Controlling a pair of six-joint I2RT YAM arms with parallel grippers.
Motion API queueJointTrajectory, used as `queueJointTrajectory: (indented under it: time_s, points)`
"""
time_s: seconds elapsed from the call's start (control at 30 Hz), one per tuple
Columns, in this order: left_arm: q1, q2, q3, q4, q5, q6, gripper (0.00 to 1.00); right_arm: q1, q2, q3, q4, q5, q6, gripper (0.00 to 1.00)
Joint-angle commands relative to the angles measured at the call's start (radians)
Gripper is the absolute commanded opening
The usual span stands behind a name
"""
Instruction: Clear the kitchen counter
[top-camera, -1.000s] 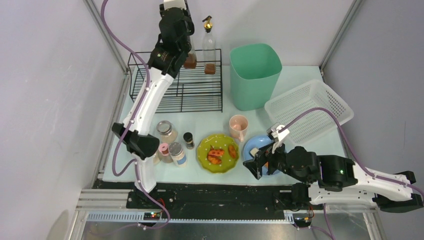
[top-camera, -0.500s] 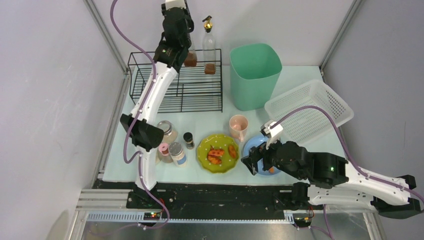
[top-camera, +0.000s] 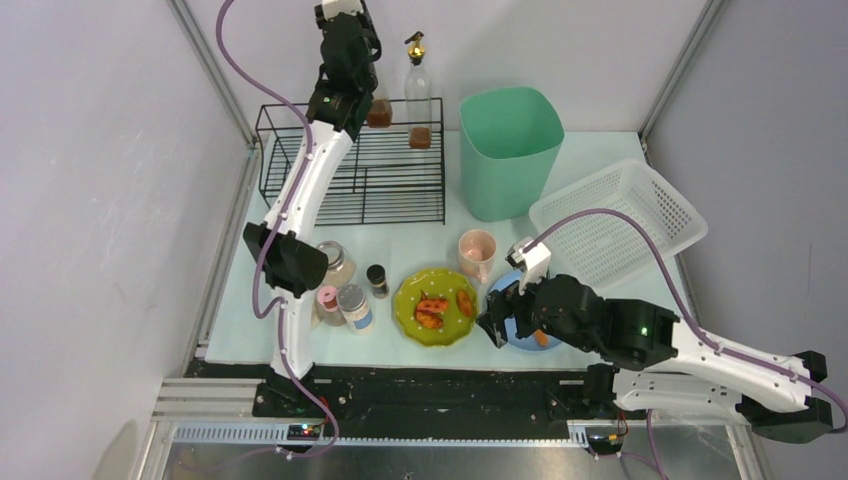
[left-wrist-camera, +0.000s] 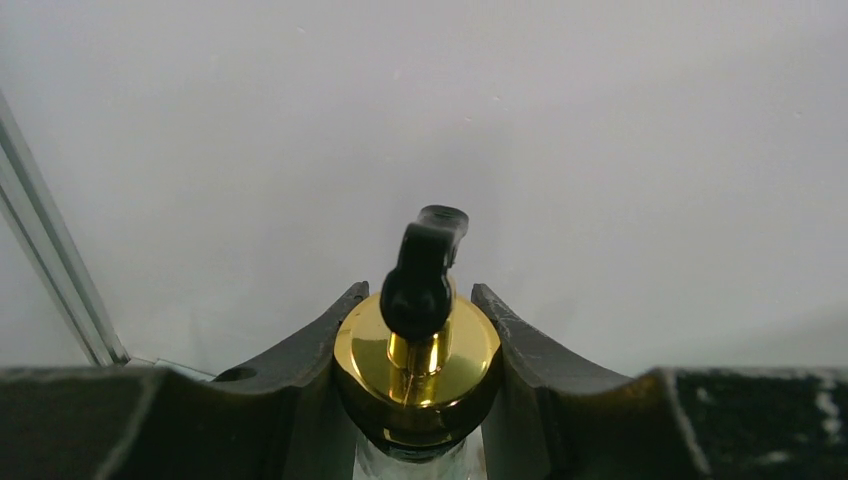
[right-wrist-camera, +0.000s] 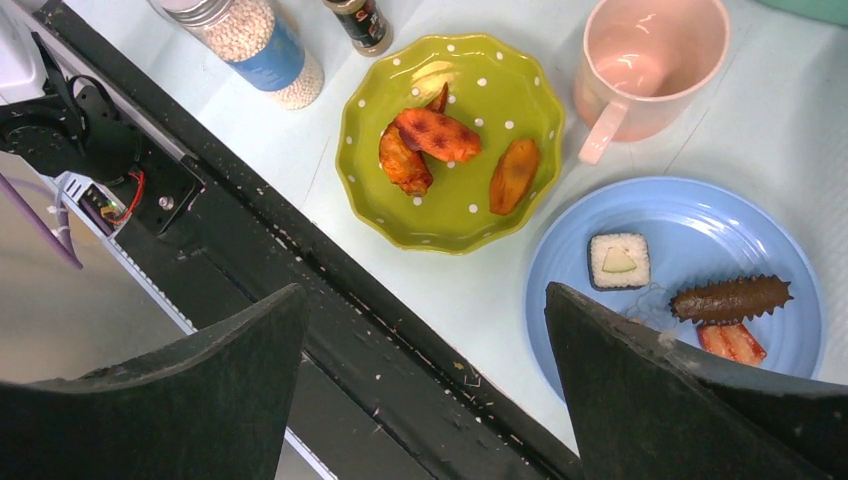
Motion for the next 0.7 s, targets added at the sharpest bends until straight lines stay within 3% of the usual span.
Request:
queueJointTrajectory:
  time_s: [0.0,0.67]
  points:
    - [0.038,0.0,0.073,0.107,0.018,-0.025,0.0,-0.017,0.01,0.039,0.038,-0.029,-0.01,0.92]
    - [0.045,0.039,0.106,0.172,0.021,0.045,0.0,-0.054,0.021,0.017,0.059,-0.055,0.001,0.92]
